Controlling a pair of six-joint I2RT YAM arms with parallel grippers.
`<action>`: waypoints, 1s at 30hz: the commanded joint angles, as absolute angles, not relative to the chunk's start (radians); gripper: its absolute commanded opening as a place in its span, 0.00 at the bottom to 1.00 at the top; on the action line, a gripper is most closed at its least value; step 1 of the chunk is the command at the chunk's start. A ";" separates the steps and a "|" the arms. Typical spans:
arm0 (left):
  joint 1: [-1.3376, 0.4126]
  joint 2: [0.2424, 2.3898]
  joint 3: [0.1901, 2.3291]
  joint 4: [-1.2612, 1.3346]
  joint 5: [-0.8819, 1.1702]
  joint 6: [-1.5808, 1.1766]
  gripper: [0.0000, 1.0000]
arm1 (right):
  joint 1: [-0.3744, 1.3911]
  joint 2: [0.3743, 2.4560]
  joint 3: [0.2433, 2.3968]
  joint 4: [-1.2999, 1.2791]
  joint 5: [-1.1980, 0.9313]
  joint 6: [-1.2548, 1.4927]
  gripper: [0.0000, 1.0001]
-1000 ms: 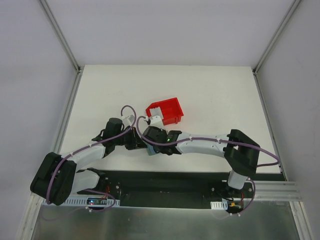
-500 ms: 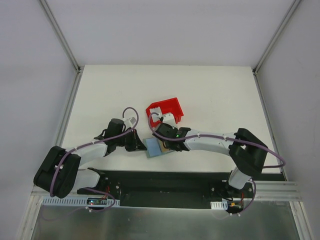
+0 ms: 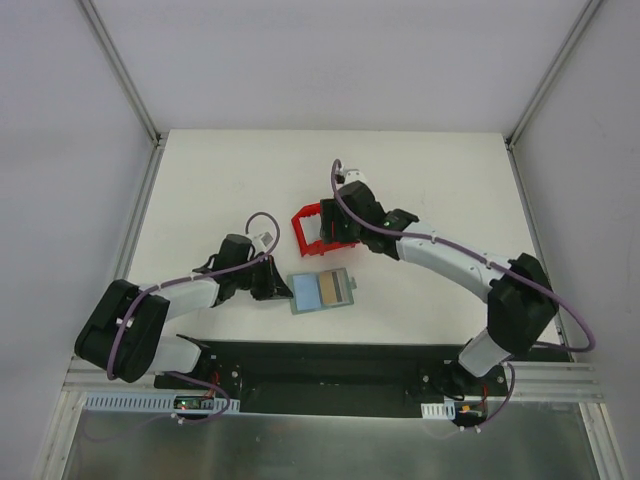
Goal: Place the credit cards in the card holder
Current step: Insert the credit card into the card holder, then pick up the credit card from the storage box.
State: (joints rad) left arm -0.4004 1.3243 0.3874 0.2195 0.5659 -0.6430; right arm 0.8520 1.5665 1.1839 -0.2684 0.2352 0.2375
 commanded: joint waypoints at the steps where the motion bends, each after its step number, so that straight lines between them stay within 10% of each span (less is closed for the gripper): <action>1: -0.407 1.344 0.423 0.233 0.542 -0.641 0.00 | 0.773 1.679 1.311 -0.239 0.034 0.178 0.71; 30: -0.393 1.442 0.459 0.267 0.594 -0.617 0.00 | 0.661 2.056 1.572 -0.216 -0.242 0.210 0.80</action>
State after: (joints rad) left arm -0.3981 1.4319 0.4316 0.2501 0.5758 -0.6418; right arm 0.6689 2.0800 1.5578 -0.2539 -0.1967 0.1936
